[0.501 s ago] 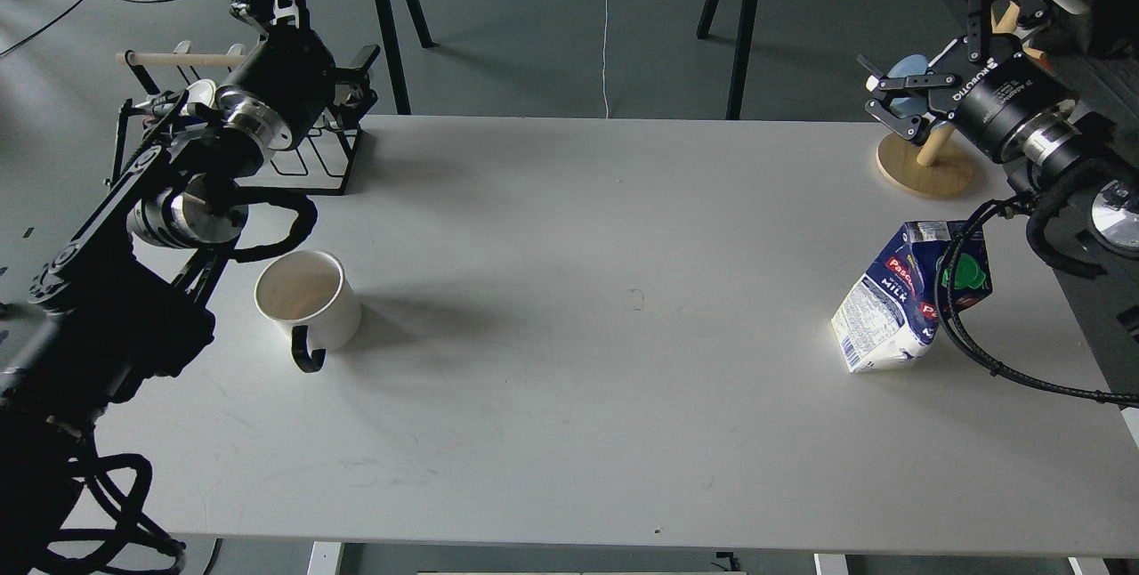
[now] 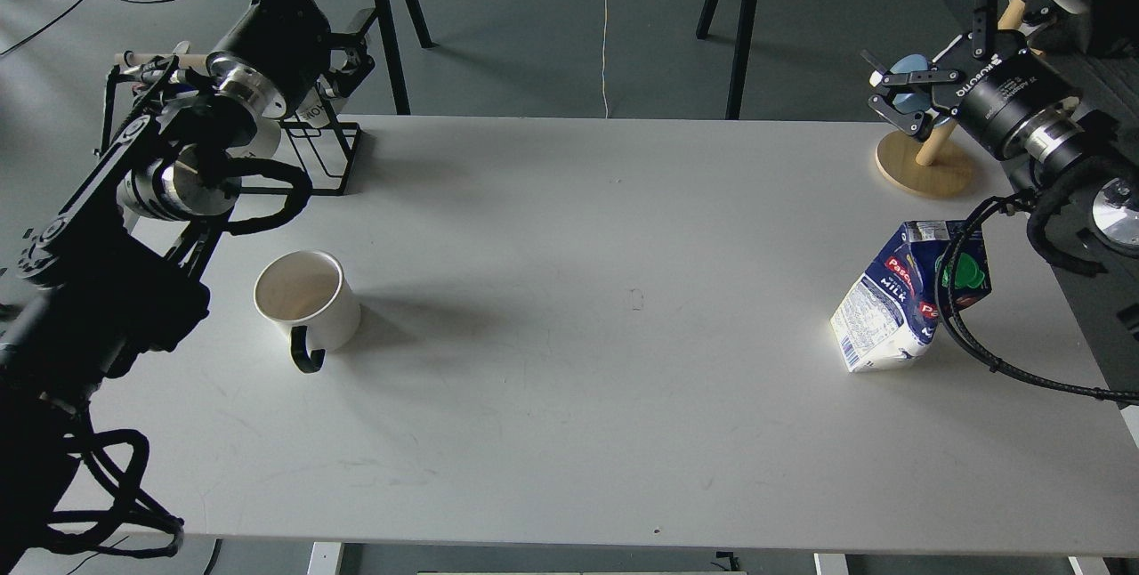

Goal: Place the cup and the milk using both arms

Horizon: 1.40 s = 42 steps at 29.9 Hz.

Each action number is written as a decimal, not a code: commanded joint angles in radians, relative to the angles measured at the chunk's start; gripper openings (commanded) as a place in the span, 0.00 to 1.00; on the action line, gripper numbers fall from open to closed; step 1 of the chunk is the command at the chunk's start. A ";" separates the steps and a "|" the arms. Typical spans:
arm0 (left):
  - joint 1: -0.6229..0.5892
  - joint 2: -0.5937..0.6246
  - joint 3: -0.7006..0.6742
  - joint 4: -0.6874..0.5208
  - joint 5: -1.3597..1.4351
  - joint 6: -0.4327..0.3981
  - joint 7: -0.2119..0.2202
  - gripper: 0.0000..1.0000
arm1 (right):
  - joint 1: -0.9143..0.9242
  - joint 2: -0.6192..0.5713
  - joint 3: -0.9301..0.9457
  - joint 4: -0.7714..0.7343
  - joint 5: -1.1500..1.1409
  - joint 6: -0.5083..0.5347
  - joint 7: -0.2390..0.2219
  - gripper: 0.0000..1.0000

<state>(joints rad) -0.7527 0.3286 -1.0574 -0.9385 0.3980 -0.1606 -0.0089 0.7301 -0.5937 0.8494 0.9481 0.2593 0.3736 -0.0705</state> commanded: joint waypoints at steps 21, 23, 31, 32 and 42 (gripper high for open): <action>-0.089 0.145 0.185 -0.025 0.131 -0.051 0.001 1.00 | 0.012 -0.001 0.000 0.003 -0.011 0.013 -0.012 0.99; -0.086 0.182 0.197 -0.071 0.142 -0.053 0.003 1.00 | 0.014 -0.011 -0.003 0.003 -0.014 0.013 -0.012 0.99; -0.050 0.407 0.338 -0.287 0.214 -0.042 0.001 1.00 | 0.028 -0.017 -0.007 0.000 -0.015 0.013 -0.012 0.99; -0.048 0.444 0.350 -0.308 0.214 -0.042 0.001 1.00 | 0.028 -0.020 -0.007 -0.002 -0.015 0.013 -0.012 0.99; -0.007 0.869 0.487 -0.660 0.216 -0.042 0.000 1.00 | 0.026 -0.028 -0.007 -0.005 -0.043 0.011 -0.012 0.99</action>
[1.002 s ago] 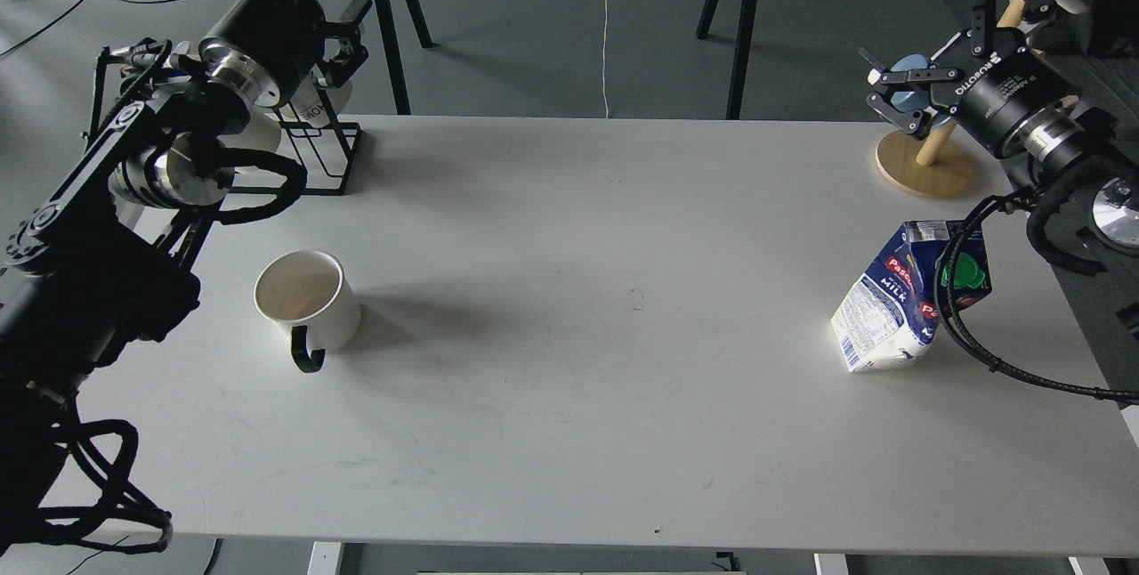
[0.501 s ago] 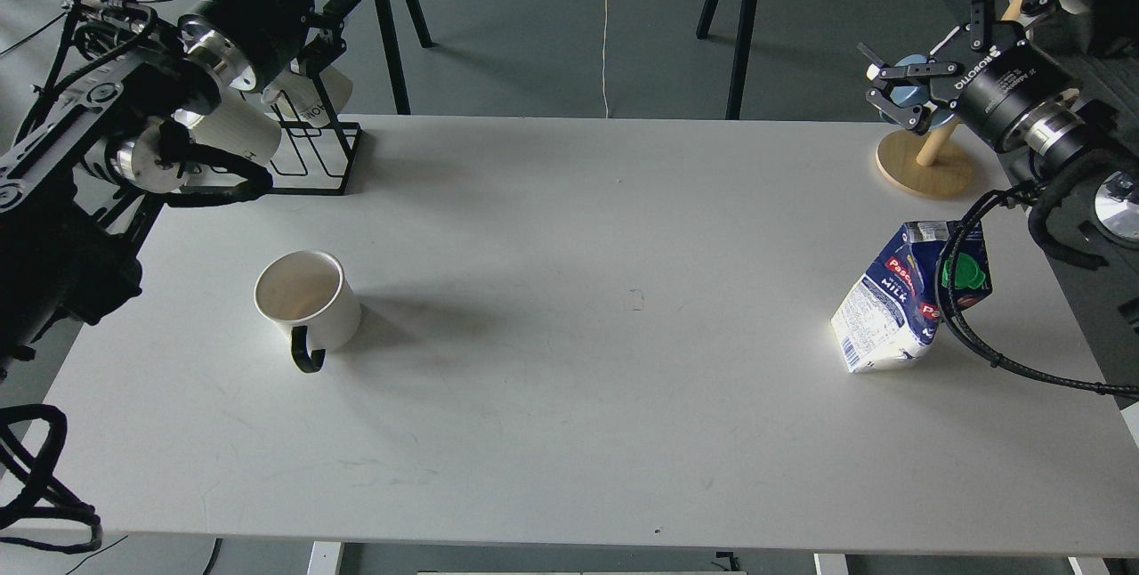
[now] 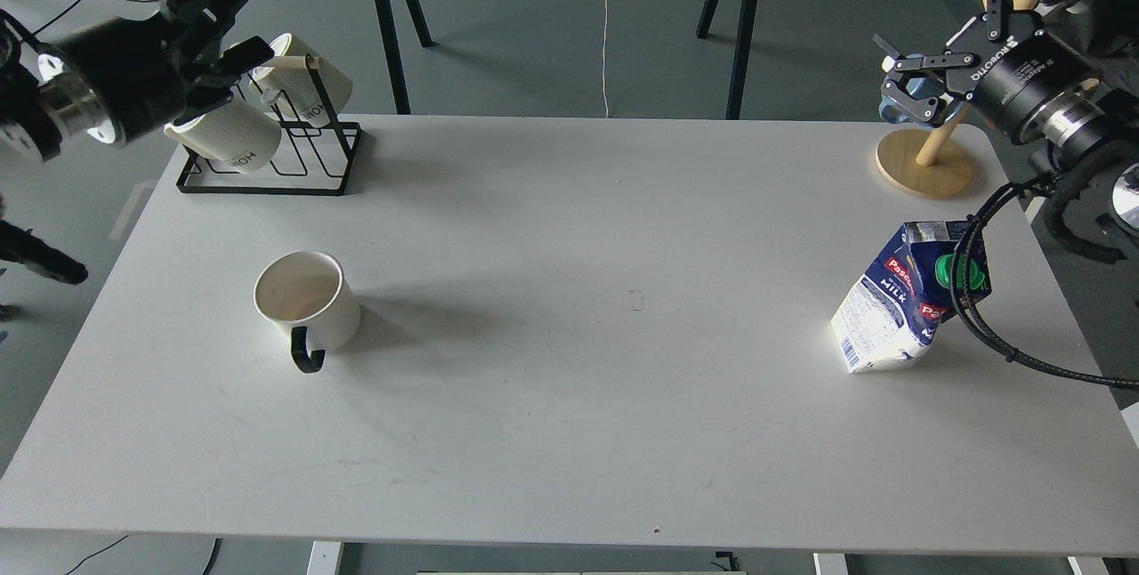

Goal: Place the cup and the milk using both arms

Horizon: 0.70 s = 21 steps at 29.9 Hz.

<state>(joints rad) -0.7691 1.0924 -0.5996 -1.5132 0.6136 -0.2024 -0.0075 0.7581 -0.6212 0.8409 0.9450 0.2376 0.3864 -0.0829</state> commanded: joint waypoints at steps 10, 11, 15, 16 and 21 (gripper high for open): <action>0.011 0.353 0.169 -0.251 0.150 -0.008 -0.002 1.00 | -0.003 0.000 0.004 -0.003 -0.047 -0.009 0.000 0.99; 0.013 0.351 0.178 -0.251 0.196 -0.006 0.000 1.00 | -0.003 -0.002 0.006 -0.003 -0.047 -0.009 0.000 0.99; 0.013 0.311 0.262 -0.248 0.440 0.006 0.003 1.00 | -0.003 -0.017 0.007 -0.003 -0.047 -0.011 0.000 0.99; 0.014 0.291 0.271 -0.245 0.513 0.012 0.004 1.00 | -0.003 -0.018 0.007 -0.005 -0.047 -0.011 0.000 0.99; 0.016 0.192 0.330 -0.188 0.837 0.089 0.014 1.00 | -0.003 -0.026 0.006 -0.005 -0.047 -0.011 0.000 0.99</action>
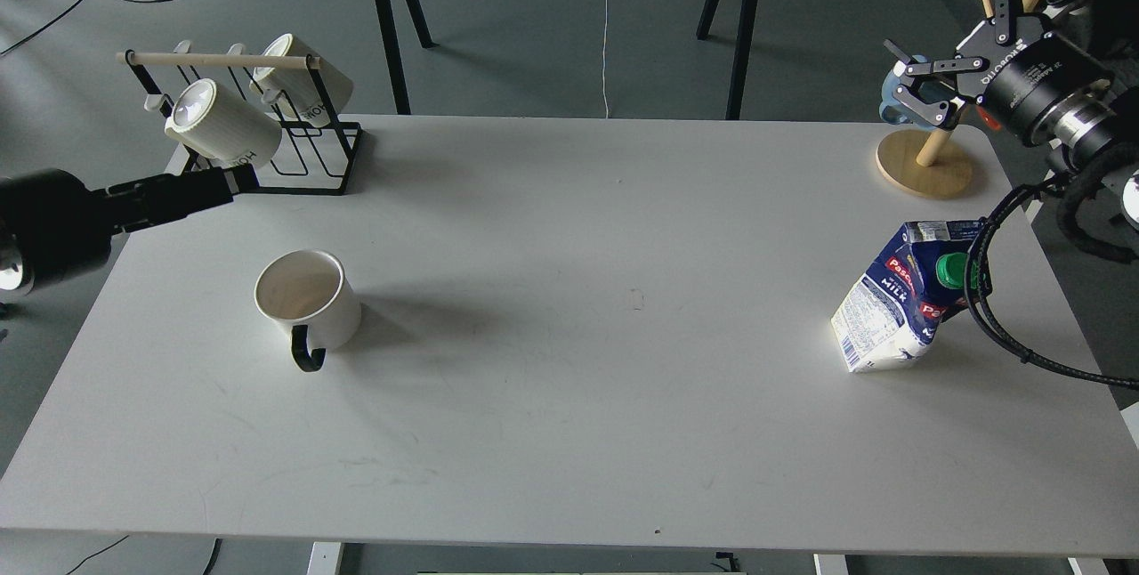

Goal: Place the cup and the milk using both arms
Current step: 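Reach the left gripper to the white mug and grasp its rim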

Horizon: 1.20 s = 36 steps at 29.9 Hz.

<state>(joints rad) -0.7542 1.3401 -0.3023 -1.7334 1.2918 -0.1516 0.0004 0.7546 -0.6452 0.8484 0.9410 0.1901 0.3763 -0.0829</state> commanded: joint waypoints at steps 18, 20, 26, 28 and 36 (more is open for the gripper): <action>0.035 -0.314 0.051 0.277 0.357 0.009 0.089 0.99 | 0.002 -0.004 -0.003 0.001 -0.026 -0.004 0.003 0.98; 0.039 -0.350 0.049 0.322 0.372 0.009 0.087 0.99 | 0.002 -0.004 -0.003 0.001 -0.028 -0.004 0.003 0.99; 0.082 -0.394 0.046 0.400 0.417 0.010 0.075 0.98 | 0.002 -0.002 -0.003 0.001 -0.057 -0.004 0.003 0.98; 0.096 -0.410 0.045 0.406 0.422 0.012 0.076 0.98 | 0.000 -0.002 -0.005 0.001 -0.058 -0.004 0.005 0.98; 0.128 -0.417 0.040 0.449 0.466 0.012 0.075 0.96 | 0.000 -0.002 -0.005 -0.001 -0.060 -0.004 0.005 0.98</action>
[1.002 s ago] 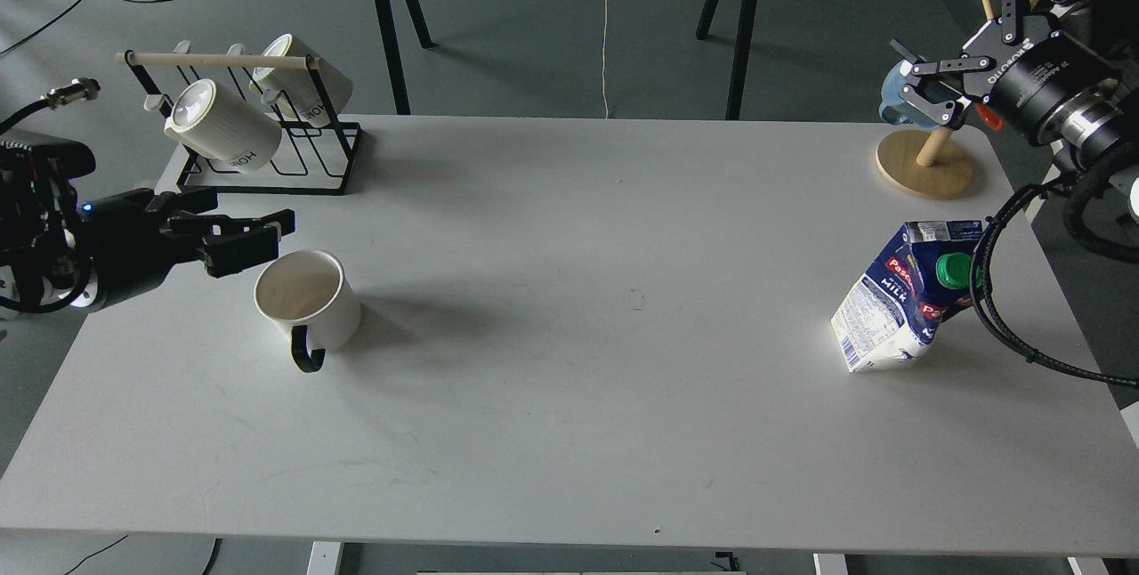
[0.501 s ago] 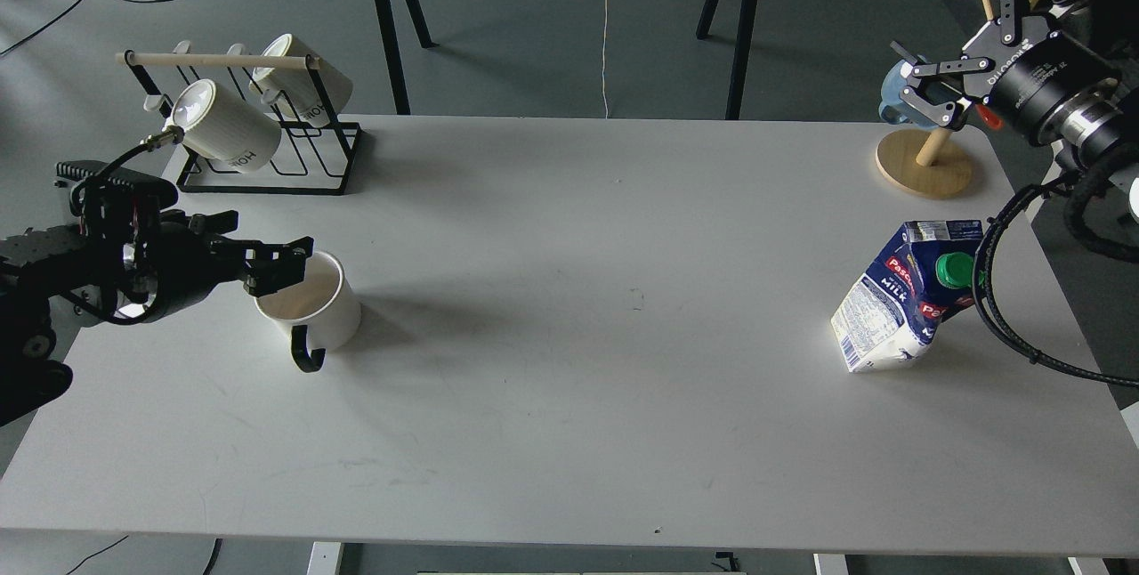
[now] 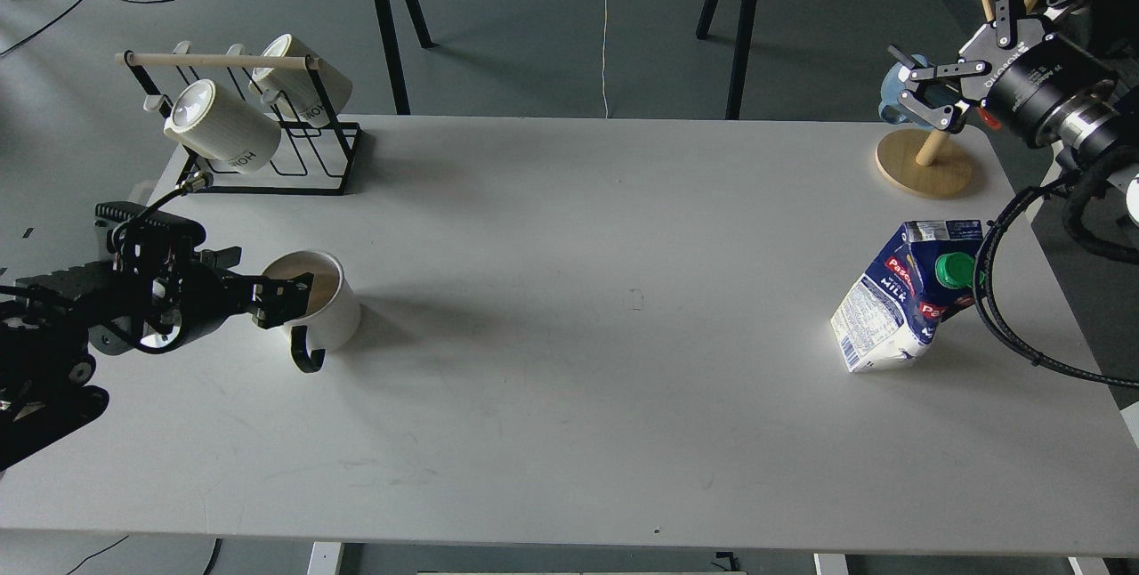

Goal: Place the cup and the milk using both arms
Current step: 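Reach the left gripper to the white mug and grasp its rim, then lift the white mug with the left gripper and carry it toward table center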

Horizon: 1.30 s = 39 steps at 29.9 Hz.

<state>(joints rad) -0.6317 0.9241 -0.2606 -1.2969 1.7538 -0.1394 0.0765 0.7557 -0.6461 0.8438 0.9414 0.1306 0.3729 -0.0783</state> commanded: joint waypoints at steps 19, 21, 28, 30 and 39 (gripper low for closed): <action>0.010 0.012 -0.005 0.005 0.047 -0.032 -0.003 0.04 | -0.001 0.002 -0.002 -0.010 0.000 0.000 0.002 0.99; 0.010 0.013 -0.005 -0.001 0.047 -0.032 -0.013 0.01 | -0.003 0.002 -0.002 -0.010 0.000 0.000 0.002 0.99; 0.007 0.024 -0.012 -0.024 0.049 -0.026 -0.032 0.00 | -0.001 0.002 -0.002 -0.010 0.000 -0.002 0.002 0.99; 0.007 0.045 -0.023 -0.048 0.049 -0.025 -0.033 0.00 | -0.001 0.002 -0.002 -0.010 0.000 -0.002 0.002 0.99; -0.017 0.148 -0.048 -0.238 0.049 -0.034 -0.032 0.00 | 0.001 0.008 -0.002 -0.009 0.000 -0.009 0.000 0.99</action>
<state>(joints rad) -0.6342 1.0465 -0.3065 -1.4895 1.8028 -0.1681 0.0438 0.7550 -0.6391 0.8421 0.9311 0.1304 0.3643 -0.0766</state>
